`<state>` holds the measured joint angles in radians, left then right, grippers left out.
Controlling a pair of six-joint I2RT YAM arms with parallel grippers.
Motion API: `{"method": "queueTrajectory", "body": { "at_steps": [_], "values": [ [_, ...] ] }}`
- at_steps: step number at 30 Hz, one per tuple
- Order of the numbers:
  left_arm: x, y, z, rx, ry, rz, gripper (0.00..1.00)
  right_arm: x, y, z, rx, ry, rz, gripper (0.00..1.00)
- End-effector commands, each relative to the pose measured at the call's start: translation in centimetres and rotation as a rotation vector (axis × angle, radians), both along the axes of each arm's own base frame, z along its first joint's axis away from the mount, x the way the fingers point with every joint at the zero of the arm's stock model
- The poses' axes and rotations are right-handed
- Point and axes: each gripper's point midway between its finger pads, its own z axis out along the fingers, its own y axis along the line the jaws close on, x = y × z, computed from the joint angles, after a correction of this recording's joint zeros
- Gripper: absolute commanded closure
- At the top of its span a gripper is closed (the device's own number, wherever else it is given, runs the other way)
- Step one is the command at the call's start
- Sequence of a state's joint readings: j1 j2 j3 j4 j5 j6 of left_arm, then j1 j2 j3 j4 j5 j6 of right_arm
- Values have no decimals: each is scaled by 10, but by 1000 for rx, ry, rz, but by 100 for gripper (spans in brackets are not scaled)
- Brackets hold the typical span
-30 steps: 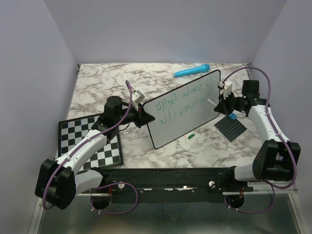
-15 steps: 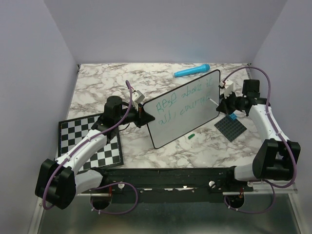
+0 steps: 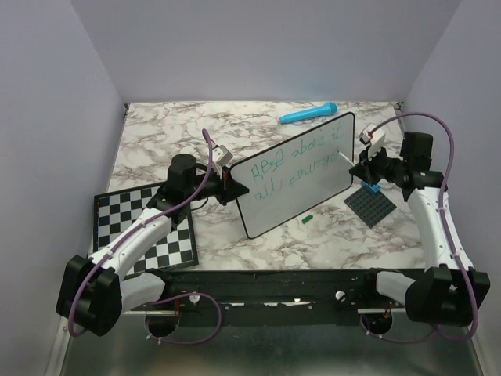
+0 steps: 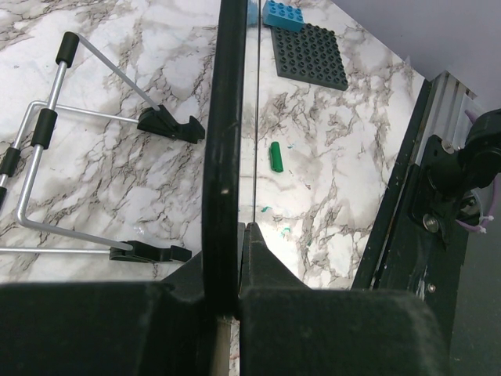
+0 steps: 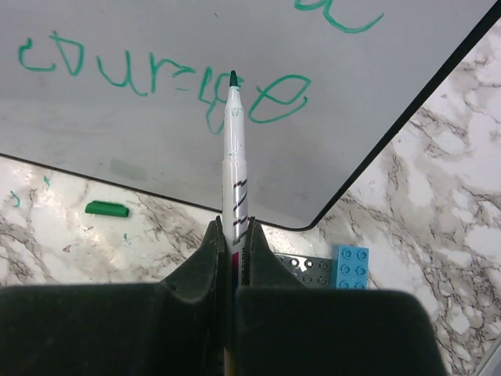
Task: Write a sentence on the whiteboard
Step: Write a sentence on the whiteboard, then pick up the whiteboard from the center of the board.
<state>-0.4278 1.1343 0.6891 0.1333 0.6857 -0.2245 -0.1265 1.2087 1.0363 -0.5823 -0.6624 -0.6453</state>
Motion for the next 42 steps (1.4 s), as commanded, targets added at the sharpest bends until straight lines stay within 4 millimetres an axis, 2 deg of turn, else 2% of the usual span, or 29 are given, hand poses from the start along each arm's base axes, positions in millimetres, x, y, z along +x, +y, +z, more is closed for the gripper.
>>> {"method": "queueTrajectory", "body": {
  "at_steps": [1, 6, 14, 20, 24, 34, 37, 42],
  "values": [
    [-4, 14, -44, 139, 59, 18, 100, -18, 6, 7, 59, 3, -7, 100],
    [-4, 10, -31, 97, 52, 20, 100, -26, 9, 31, 145, -18, -36, 100],
    [6, 4, 20, -5, -13, 51, 100, -46, 14, 50, 215, -46, -51, 100],
    [23, 5, 47, -48, -16, 92, 100, -66, 16, 53, 239, -49, -35, 99],
    [28, 4, 65, -90, -27, 93, 100, -71, 13, 52, 240, -55, -40, 100],
    [46, 9, 123, -258, -74, 129, 100, -76, 12, 51, 272, -54, -43, 99],
    [50, 6, 137, -286, -81, 119, 100, -77, 11, 52, 277, -58, -46, 99],
    [53, 4, 148, -273, -98, 88, 100, -78, 11, 48, 288, -48, -46, 99]
  ]
}}
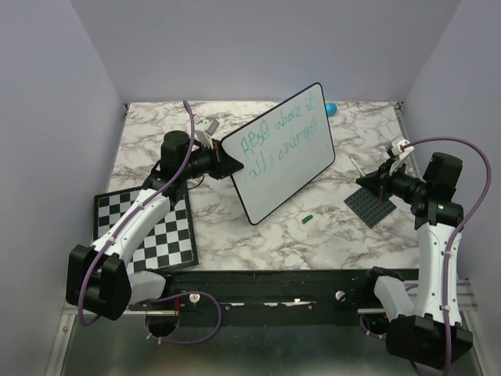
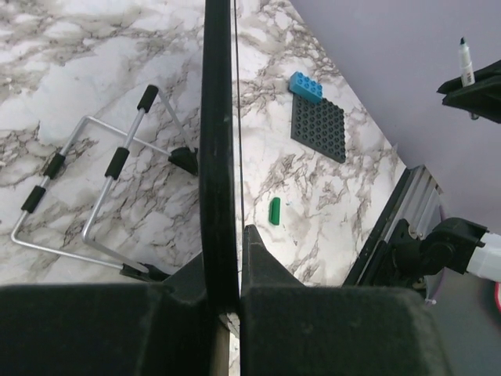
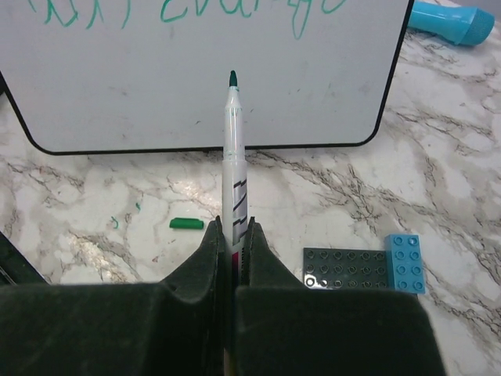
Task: Write a sentence on the whiteboard
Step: Pick up the whiteboard from the center of the board, then put down the whiteboard on the whiteboard stand.
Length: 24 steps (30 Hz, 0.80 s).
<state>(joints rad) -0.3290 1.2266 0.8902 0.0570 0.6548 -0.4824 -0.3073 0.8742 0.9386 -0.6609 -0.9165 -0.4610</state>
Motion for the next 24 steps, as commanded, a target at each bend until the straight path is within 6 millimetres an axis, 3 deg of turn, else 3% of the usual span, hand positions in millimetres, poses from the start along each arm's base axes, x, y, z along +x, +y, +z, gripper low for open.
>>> {"method": "queueTrajectory", "body": {
  "at_steps": [1, 11, 16, 24],
  "values": [
    [5, -11, 100, -125, -293, -77, 100, -8, 6, -6, 40, 30, 23, 100],
    [26, 12, 112, -70, -318, -106, 100, -8, 6, -9, 53, 34, 26, 100],
    [29, 34, 94, -16, -284, -134, 100, -9, 7, -13, 57, 40, 30, 99],
    [34, 44, 64, 74, -266, -154, 100, -10, 9, -15, 70, 45, 45, 100]
  ]
}}
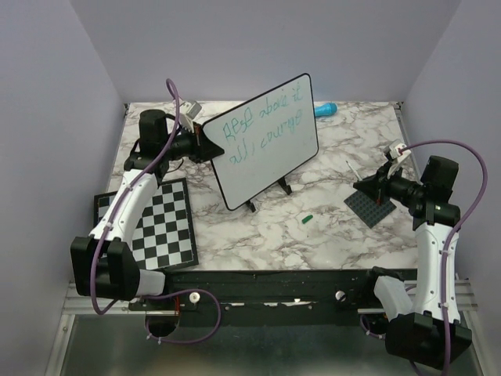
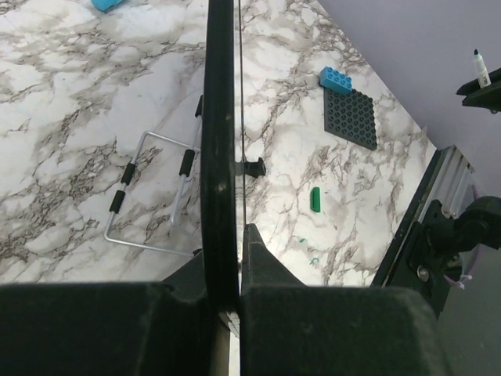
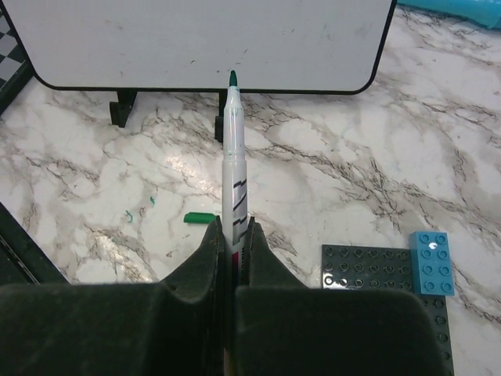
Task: Write a sentence on the whiteboard
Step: Put down the whiteboard on the whiteboard stand.
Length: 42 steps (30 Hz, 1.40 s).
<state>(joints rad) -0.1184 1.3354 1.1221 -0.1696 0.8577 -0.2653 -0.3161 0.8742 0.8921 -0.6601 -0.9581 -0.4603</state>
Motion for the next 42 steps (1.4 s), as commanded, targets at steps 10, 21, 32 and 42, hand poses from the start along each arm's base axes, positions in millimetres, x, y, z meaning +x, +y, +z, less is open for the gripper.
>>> {"method": "queueTrajectory", "body": {
  "at_steps": [10, 21, 32, 42],
  "values": [
    [7, 13, 11, -4, -155, -139, 100, -7, 8, -4, 45, 14, 39, 100],
    [-6, 9, 7, -109, -144, -189, 100, -8, 10, -5, 54, 17, 54, 100],
    [-15, 9, 27, -176, -193, -197, 100, -9, 11, -6, 55, 19, 58, 99],
    [0, 29, 10, -129, -173, -129, 100, -10, 11, -6, 57, 20, 61, 99]
  ]
}}
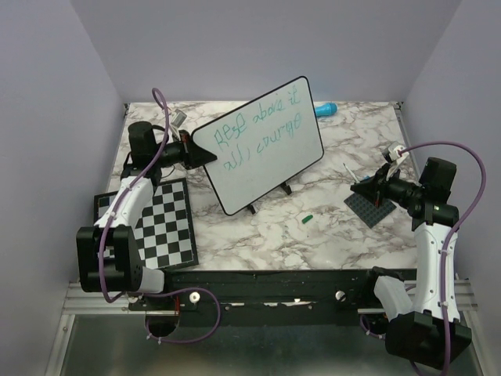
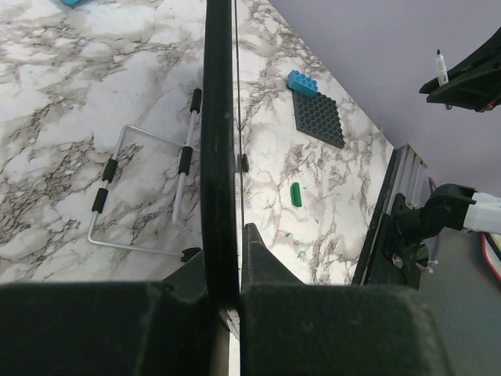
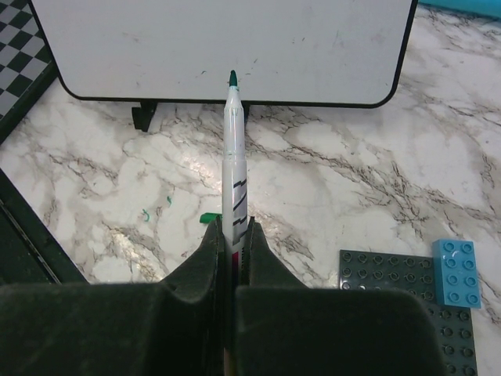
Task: Write a sentence on the whiteboard
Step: Put down the whiteboard on the whiteboard stand.
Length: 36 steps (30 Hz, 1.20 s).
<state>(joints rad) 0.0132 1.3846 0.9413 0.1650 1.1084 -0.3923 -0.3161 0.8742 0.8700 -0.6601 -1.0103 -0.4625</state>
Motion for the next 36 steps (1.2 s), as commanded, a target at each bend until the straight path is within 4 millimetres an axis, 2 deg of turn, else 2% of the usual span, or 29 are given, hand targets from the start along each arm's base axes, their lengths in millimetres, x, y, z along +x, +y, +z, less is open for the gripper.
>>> {"method": "queueTrajectory", "body": {
  "at_steps": [1, 11, 17, 22, 28, 29, 32, 36],
  "values": [
    [2, 7, 31, 14, -173, -34, 100, -5, 4, -2, 19, 8, 19, 99],
    [-1, 11, 11, 35, -113, -80, 100, -7, 5, -2, 22, 11, 30, 99],
    [8, 21, -13, 124, -138, -17, 100, -8, 6, -2, 25, 13, 42, 100],
    [16, 25, -23, 170, -172, 13, 100, -9, 7, -2, 26, 10, 49, 100],
    [24, 24, -13, 148, -113, -35, 100, -11, 9, -3, 28, 11, 59, 100],
    [25, 23, -2, 139, -120, -45, 100, -11, 9, -4, 29, 16, 60, 99],
    [22, 20, 14, 103, -129, -64, 100, -12, 9, -4, 29, 16, 60, 99],
    [26, 24, 16, 136, -139, -54, 100, -12, 9, -4, 31, 17, 64, 99]
  ]
}}
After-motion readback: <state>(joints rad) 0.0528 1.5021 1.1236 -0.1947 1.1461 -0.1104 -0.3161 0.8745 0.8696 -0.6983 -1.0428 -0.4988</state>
